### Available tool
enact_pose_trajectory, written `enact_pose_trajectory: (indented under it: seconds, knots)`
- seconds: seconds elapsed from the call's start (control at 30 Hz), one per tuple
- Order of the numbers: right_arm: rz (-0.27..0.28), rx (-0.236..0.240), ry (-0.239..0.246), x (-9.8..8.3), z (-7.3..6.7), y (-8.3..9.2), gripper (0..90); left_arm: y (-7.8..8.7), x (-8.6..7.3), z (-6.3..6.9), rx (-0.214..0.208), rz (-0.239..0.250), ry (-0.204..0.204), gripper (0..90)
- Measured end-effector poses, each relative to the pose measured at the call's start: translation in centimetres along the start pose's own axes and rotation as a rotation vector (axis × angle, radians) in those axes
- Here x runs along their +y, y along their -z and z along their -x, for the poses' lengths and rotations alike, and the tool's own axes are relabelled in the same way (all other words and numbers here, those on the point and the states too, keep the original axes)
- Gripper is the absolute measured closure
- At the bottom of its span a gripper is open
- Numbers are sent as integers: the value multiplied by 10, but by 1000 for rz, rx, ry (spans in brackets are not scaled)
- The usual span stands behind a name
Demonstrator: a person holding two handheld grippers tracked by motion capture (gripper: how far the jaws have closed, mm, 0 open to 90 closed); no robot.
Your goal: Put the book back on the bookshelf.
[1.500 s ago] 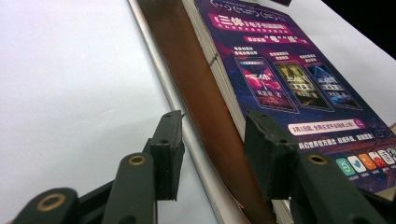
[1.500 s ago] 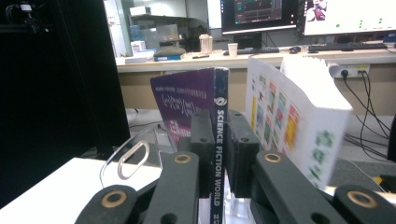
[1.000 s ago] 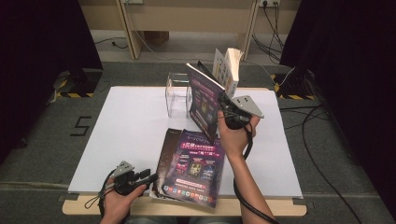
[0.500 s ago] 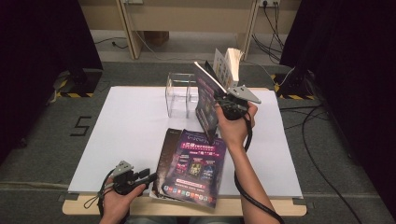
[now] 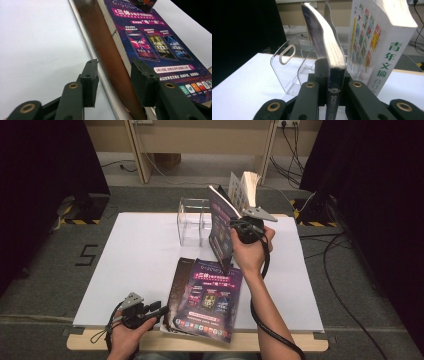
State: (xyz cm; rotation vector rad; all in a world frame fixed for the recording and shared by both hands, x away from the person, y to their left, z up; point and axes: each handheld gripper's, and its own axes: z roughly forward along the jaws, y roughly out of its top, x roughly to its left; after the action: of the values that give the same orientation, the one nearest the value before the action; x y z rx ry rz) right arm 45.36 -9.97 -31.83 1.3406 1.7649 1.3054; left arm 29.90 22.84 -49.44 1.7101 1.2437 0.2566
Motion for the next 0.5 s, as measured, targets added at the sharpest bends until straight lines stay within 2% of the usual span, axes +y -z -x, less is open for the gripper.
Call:
enact_pose_trajectory:
  seconds: [0.13,0.5]
  knots:
    - [8,7,-21,0,0,0,845,0,0,-1,1,0,0,568]
    - [61,18,-25,4,-4,1,846,0,0,-1,3,1,2,570]
